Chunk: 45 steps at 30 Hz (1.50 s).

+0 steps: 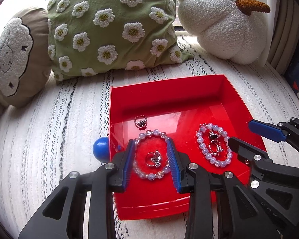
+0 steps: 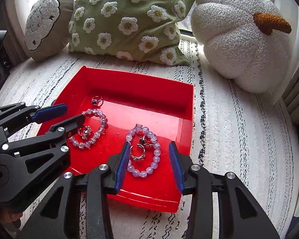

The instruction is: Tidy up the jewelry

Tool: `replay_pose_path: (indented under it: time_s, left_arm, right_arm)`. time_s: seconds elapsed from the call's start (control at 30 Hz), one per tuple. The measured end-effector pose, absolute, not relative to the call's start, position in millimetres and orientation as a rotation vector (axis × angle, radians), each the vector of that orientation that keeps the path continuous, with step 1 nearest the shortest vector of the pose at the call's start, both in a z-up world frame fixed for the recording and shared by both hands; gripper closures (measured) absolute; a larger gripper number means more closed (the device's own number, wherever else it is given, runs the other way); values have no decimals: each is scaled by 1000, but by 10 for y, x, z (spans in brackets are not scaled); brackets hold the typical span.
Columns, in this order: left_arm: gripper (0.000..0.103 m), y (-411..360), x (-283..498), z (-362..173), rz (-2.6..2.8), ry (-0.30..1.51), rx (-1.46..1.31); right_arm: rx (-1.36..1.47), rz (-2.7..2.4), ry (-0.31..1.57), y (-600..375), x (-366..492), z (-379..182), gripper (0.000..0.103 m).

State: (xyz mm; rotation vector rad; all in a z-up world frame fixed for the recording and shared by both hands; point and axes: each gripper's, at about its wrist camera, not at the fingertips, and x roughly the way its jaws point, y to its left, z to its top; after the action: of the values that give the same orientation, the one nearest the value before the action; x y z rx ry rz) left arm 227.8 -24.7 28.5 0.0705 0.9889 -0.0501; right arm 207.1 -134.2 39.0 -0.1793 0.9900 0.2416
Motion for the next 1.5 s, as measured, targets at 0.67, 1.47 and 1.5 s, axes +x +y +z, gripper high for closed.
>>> replay_pose_path:
  time_s: [0.67, 1.47, 1.5]
  left_arm:
    - [17, -97, 1895, 417, -1, 945, 26]
    - [14, -160, 1585, 340, 15, 962, 68]
    - [14, -174, 1586, 330, 10, 966, 73]
  right_arm:
    - [-194, 197, 846, -1456, 1595, 677, 13]
    - [-147, 248, 920, -1582, 1378, 513, 10]
    - [-147, 250, 921, -1579, 1376, 511, 10]
